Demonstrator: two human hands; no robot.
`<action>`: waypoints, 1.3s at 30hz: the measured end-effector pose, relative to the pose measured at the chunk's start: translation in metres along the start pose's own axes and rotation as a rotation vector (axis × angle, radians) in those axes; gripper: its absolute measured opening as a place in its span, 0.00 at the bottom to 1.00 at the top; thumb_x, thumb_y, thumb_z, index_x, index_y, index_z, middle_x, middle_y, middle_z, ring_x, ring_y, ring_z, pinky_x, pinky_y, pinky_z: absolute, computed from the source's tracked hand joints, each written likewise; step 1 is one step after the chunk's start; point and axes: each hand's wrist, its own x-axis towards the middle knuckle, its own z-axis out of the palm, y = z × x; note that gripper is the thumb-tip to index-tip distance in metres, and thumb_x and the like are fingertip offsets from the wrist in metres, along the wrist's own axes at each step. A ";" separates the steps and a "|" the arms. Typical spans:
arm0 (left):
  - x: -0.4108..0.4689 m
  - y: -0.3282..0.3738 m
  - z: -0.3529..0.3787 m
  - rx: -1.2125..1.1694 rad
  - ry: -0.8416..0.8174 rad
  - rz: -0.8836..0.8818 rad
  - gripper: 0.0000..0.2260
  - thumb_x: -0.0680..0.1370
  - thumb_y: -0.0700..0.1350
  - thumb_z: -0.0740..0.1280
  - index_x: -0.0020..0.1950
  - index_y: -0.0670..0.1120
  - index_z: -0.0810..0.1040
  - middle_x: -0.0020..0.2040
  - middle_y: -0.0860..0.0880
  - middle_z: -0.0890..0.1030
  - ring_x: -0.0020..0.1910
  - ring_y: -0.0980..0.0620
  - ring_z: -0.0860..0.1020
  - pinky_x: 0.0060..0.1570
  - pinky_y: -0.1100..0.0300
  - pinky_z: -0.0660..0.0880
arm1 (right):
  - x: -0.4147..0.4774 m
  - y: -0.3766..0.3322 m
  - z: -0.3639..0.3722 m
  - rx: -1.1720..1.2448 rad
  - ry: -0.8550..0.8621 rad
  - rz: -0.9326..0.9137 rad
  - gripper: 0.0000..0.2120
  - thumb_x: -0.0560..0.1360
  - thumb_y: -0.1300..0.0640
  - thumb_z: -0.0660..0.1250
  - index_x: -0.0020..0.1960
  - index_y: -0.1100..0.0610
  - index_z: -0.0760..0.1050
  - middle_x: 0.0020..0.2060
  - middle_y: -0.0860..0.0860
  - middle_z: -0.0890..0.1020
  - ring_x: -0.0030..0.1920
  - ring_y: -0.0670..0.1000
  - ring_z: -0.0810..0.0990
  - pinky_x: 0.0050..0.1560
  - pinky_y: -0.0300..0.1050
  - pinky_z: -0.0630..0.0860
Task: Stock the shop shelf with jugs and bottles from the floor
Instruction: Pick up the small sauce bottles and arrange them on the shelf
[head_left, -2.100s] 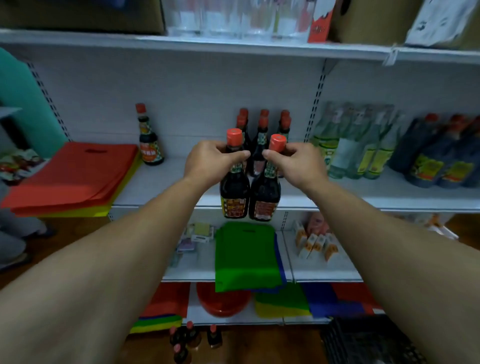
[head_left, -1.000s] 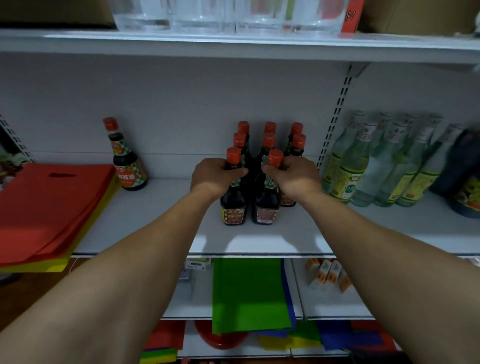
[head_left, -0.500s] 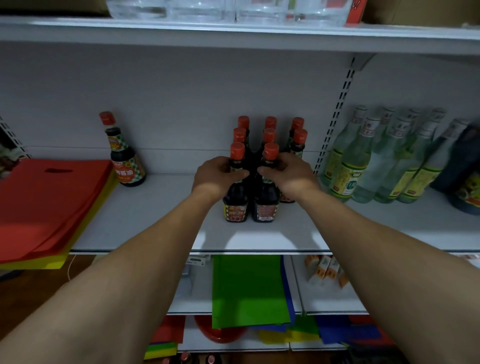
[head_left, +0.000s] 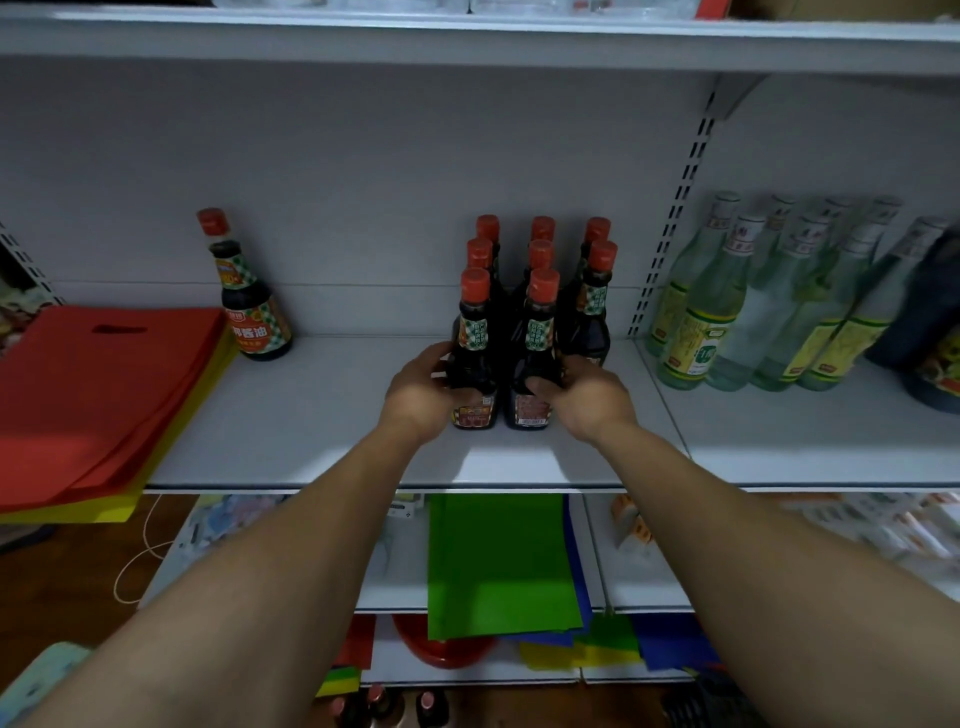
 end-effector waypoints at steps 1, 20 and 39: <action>-0.001 -0.001 0.001 -0.013 0.011 0.002 0.30 0.70 0.36 0.75 0.70 0.48 0.71 0.60 0.48 0.78 0.57 0.47 0.78 0.60 0.51 0.75 | 0.000 0.000 0.001 0.015 0.009 0.001 0.23 0.76 0.42 0.66 0.67 0.52 0.72 0.62 0.53 0.79 0.60 0.57 0.77 0.48 0.40 0.68; -0.053 -0.010 -0.004 0.302 0.124 -0.046 0.12 0.76 0.55 0.68 0.55 0.51 0.81 0.52 0.49 0.83 0.52 0.48 0.80 0.53 0.57 0.75 | -0.033 -0.003 -0.007 -0.052 0.095 -0.012 0.17 0.76 0.43 0.63 0.56 0.54 0.79 0.51 0.55 0.83 0.49 0.57 0.78 0.43 0.42 0.69; -0.179 -0.145 -0.034 0.505 -0.161 -0.208 0.10 0.75 0.61 0.66 0.44 0.56 0.79 0.45 0.53 0.83 0.47 0.51 0.80 0.47 0.57 0.76 | -0.123 -0.022 0.115 0.005 -0.112 -0.103 0.10 0.76 0.46 0.64 0.49 0.50 0.79 0.50 0.49 0.82 0.52 0.53 0.79 0.48 0.43 0.73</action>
